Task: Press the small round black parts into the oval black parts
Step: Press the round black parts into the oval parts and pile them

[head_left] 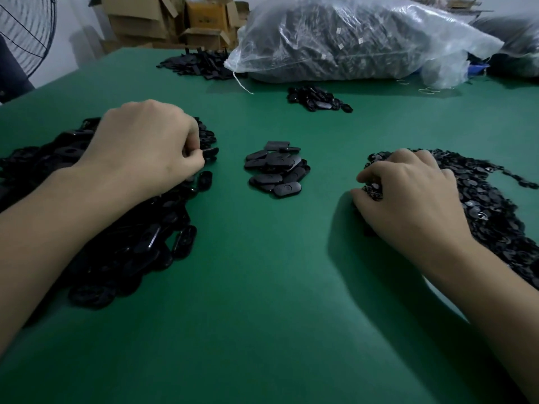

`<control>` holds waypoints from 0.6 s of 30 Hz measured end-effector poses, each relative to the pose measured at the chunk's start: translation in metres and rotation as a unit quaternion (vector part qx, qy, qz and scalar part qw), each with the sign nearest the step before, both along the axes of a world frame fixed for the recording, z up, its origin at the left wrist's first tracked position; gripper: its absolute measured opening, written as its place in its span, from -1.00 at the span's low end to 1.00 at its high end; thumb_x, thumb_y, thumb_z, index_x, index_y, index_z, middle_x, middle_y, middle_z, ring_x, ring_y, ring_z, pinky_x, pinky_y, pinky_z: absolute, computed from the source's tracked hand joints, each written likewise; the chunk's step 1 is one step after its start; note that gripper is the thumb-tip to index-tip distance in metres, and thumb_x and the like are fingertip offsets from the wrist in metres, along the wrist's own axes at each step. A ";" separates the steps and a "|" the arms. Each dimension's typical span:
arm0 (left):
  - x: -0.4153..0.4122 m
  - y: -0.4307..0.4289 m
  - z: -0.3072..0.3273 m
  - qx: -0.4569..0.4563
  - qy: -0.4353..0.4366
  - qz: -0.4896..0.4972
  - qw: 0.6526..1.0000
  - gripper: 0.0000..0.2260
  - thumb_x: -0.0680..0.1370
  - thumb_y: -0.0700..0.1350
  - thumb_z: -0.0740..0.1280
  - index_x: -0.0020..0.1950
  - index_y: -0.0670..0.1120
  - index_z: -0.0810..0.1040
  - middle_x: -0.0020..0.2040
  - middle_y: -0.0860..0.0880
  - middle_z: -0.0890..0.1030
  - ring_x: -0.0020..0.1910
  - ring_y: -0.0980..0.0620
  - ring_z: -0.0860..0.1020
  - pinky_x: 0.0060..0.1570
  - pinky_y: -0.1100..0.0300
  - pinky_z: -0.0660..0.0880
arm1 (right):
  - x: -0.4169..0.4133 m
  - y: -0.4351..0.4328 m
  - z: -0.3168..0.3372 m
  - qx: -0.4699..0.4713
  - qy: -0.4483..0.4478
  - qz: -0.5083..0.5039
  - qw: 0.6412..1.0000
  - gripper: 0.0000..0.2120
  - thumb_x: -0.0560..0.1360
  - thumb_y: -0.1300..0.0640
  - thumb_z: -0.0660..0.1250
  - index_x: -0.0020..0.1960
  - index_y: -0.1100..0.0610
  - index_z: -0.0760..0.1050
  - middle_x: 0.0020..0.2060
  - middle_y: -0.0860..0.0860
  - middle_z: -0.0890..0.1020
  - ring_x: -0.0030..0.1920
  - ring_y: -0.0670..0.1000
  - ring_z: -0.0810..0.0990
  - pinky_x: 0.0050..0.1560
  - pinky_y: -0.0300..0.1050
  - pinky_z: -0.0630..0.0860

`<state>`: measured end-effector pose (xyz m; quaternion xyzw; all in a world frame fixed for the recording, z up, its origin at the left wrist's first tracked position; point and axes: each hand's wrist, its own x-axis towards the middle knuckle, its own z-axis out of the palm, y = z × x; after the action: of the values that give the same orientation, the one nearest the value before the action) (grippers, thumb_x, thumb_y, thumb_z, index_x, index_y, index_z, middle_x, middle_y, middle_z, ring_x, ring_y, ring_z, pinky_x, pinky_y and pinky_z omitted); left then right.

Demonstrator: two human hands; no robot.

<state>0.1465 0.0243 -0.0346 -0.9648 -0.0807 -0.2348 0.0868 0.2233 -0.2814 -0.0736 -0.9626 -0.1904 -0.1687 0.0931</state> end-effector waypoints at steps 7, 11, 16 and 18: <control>-0.004 0.002 0.001 -0.009 0.061 0.025 0.998 -0.89 0.54 0.06 0.37 -0.18 0.12 0.56 -0.26 0.05 0.60 -0.26 -0.11 0.51 -0.25 0.10 0.35 | 0.000 -0.002 0.003 -0.016 0.003 0.002 1.000 -0.91 0.55 0.00 0.40 -0.02 -0.06 0.68 -0.03 -0.01 0.62 0.15 0.15 0.46 0.07 0.09 0.37; -0.006 0.003 0.000 -0.014 0.071 0.023 0.997 -0.90 0.55 0.07 0.36 -0.15 0.14 0.54 -0.23 0.05 0.59 -0.23 -0.11 0.51 -0.25 0.09 0.36 | 0.001 -0.001 0.003 -0.016 0.006 0.010 1.000 -0.95 0.55 0.03 0.42 -0.03 -0.05 0.67 -0.03 -0.03 0.63 0.16 0.14 0.46 0.05 0.08 0.35; -0.006 -0.001 0.006 -0.139 0.047 -0.013 0.989 -0.89 0.47 0.01 0.43 -0.25 0.10 0.57 -0.30 0.13 0.62 -0.25 0.02 0.60 -0.22 0.12 0.49 | 0.002 -0.002 0.002 -0.014 0.001 0.029 0.999 -0.96 0.55 0.03 0.42 -0.03 -0.05 0.66 -0.06 -0.03 0.63 0.16 0.13 0.46 0.06 0.09 0.37; -0.009 -0.014 0.006 -0.305 0.024 -0.048 0.951 -0.89 0.48 -0.04 0.45 -0.24 0.04 0.61 -0.32 0.11 0.69 -0.26 0.03 0.67 -0.20 0.12 0.56 | 0.003 -0.003 0.002 -0.008 -0.003 0.037 0.999 -0.96 0.55 0.02 0.42 -0.02 -0.06 0.64 -0.10 -0.05 0.63 0.14 0.12 0.46 0.01 0.06 0.34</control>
<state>0.1379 0.0100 -0.0289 -0.9534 -0.0995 -0.1799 -0.2209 0.2261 -0.2846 -0.0717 -0.9551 -0.2273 -0.1668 0.0907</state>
